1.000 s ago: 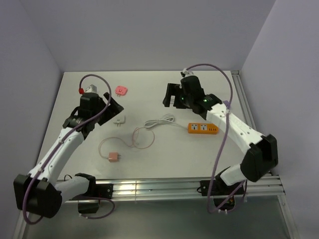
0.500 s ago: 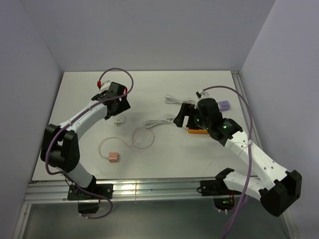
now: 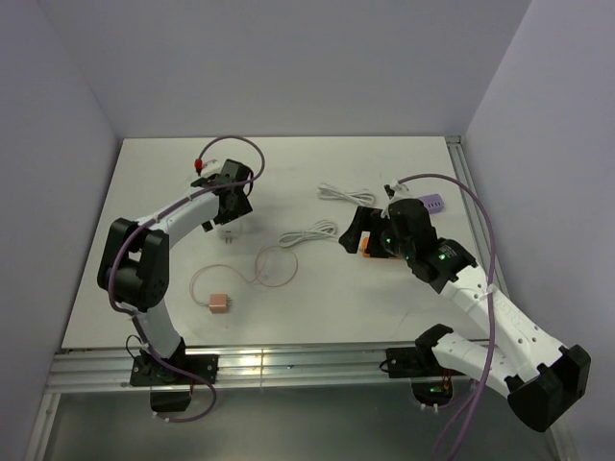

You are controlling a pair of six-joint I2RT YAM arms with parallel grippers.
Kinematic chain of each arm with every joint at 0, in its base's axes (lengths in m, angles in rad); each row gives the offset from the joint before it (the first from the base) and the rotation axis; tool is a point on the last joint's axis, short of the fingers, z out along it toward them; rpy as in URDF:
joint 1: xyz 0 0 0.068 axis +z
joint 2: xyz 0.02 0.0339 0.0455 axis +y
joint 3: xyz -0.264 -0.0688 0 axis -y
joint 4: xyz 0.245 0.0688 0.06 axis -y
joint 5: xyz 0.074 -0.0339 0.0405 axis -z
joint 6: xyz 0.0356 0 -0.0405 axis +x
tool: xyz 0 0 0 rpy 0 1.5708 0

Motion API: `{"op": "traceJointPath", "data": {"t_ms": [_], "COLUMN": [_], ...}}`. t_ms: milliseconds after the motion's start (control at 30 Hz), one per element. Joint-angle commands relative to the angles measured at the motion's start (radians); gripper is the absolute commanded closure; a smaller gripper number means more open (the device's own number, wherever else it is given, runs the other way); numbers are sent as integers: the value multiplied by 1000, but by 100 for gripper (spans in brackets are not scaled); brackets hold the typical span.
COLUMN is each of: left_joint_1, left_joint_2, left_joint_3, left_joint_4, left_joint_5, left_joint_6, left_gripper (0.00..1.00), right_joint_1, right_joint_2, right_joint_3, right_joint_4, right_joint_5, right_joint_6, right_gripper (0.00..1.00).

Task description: Insert the plug

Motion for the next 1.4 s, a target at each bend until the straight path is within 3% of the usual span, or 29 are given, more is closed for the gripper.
{"op": "traceJointPath", "data": {"t_ms": [0, 167, 567, 1200, 1367], "left_joint_1": [-2, -2, 10, 24, 30], "left_joint_2": [2, -33, -39, 1, 4], "left_joint_3": [-1, -93, -147, -80, -49], "left_joint_4": [20, 146, 244, 232, 43], "left_joint_5": [-45, 20, 122, 51, -53], "left_joint_6": [29, 134, 231, 244, 92], "left_gripper": [9, 10, 9, 13, 13], "right_joint_1": [-4, -4, -4, -4, -4], "right_joint_2": [-22, -28, -51, -48, -54], "right_joint_3": [-6, -16, -28, -25, -13], "right_joint_4": [11, 12, 14, 17, 2], "right_joint_5": [-8, -13, -24, -47, -44], "right_joint_6": [-14, -21, -33, -45, -56], "right_gripper": [6, 6, 6, 6, 6]}}
